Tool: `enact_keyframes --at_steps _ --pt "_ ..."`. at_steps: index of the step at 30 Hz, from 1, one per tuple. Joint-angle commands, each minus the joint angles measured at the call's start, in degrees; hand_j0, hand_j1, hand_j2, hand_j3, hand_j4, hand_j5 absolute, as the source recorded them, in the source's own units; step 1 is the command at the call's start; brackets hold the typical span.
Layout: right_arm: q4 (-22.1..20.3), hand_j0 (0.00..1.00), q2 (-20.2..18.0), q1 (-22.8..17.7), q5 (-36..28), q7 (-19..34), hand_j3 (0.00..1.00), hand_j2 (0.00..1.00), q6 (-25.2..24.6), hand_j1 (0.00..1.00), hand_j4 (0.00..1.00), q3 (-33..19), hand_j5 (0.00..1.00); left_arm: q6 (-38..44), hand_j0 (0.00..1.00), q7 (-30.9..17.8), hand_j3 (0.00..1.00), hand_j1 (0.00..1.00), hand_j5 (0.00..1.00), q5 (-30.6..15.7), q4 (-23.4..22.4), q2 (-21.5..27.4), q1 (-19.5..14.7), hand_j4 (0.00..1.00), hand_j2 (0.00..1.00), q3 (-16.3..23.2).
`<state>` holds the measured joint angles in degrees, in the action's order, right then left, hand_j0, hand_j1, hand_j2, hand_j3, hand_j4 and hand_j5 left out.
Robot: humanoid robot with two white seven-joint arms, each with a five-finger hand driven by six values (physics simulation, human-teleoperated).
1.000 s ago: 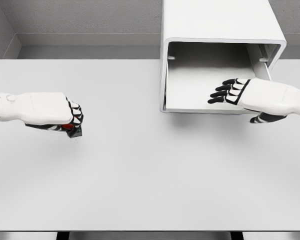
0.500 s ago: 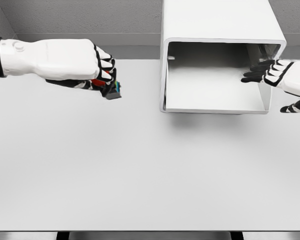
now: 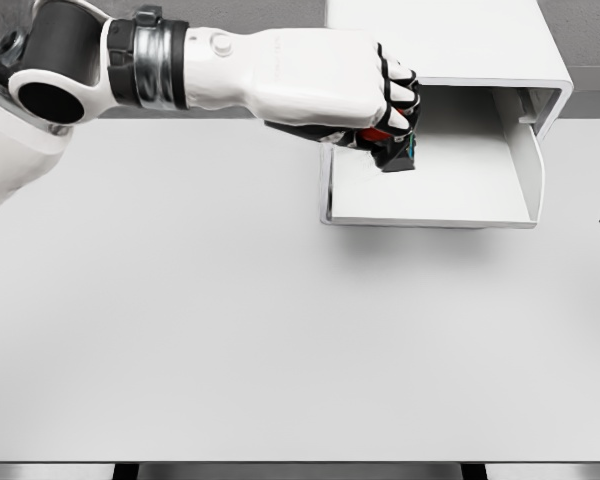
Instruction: Slide open multi-storey tabletop storage cabinets and put open load switch and slide close multi-storey tabletop storage cabinets
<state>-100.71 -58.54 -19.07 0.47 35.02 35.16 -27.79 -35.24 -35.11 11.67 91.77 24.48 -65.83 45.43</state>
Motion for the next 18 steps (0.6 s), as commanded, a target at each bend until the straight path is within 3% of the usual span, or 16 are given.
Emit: enact_keyframes --at_steps 1,4,7,9,11,13,14,17,18 --pt "-0.02 0.46 1.15 0.09 0.67 -0.02 0.46 0.46 -0.16 0.46 0.46 4.58 0.46 0.24 0.33 0.11 0.33 0.33 0.33 7.14 -7.03 -6.46 0.00 0.33 0.33 0.27" --pt "-0.10 0.46 1.06 0.70 2.35 -0.02 0.46 0.46 -0.16 0.46 0.46 8.80 0.46 0.24 0.33 0.11 0.33 0.33 0.33 12.76 -13.54 -10.51 0.18 0.33 0.33 0.53" --pt "-0.10 0.46 0.89 1.06 3.22 -0.02 0.46 0.46 -0.16 0.46 0.46 11.35 0.46 0.24 0.35 0.11 0.35 0.35 0.35 13.91 -13.63 -11.21 0.35 0.35 0.35 1.76" --pt "-0.10 0.45 0.89 4.21 3.66 -0.02 0.45 0.45 -0.16 0.45 0.45 16.70 0.45 0.24 0.38 0.11 0.38 0.38 0.38 14.08 -13.72 -11.21 0.35 0.38 0.38 1.76" --pt "-0.10 0.45 0.89 5.89 3.75 -0.02 0.45 0.45 -0.16 0.45 0.45 18.21 0.45 0.24 0.43 0.11 0.43 0.43 0.43 14.08 -13.72 -11.21 0.35 0.43 0.43 2.20" --pt "-0.10 0.46 0.89 6.15 3.66 -0.02 0.46 0.46 -0.16 0.46 0.46 18.29 0.46 0.24 0.53 0.11 0.53 0.53 0.53 14.00 -14.69 -11.12 0.35 0.53 0.53 2.20" --pt "-0.10 0.46 0.89 6.15 3.75 -0.02 0.46 0.46 -0.16 0.46 0.46 18.38 0.46 0.24 0.69 0.11 0.69 0.69 0.69 13.82 -15.83 -11.30 0.35 0.69 0.69 2.20" --pt "-0.10 0.46 0.89 6.33 3.66 -0.02 0.46 0.46 -0.16 0.46 0.46 18.38 0.46 0.24 1.00 0.11 1.00 1.00 1.00 13.56 -15.83 -11.30 0.35 1.00 1.00 2.12" --pt "-0.10 0.47 0.89 6.42 3.67 -0.02 0.47 0.47 -0.16 0.47 0.47 18.38 0.47 0.24 1.00 0.11 1.00 1.00 1.00 13.56 -15.83 -11.30 0.35 1.00 1.00 2.12"
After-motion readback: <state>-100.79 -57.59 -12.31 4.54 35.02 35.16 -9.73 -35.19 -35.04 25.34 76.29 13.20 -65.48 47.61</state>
